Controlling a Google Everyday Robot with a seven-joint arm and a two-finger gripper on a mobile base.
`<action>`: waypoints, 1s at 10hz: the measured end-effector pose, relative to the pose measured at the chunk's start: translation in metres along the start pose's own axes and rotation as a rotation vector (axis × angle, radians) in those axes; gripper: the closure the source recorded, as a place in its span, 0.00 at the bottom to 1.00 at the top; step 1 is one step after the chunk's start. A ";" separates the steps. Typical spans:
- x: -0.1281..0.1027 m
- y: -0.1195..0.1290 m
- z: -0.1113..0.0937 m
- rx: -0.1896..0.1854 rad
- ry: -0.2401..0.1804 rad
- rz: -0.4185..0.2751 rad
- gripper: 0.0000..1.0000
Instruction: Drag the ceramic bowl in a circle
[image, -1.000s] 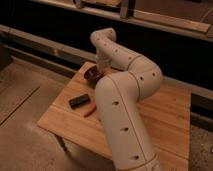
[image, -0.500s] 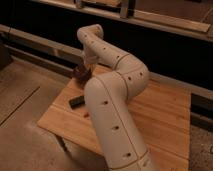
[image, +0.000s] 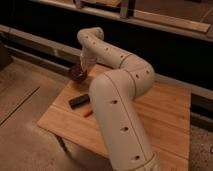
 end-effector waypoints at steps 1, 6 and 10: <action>0.007 -0.005 0.007 -0.001 0.014 0.010 1.00; 0.014 -0.052 0.016 0.023 0.033 0.089 1.00; 0.003 -0.082 0.002 0.033 -0.001 0.135 0.93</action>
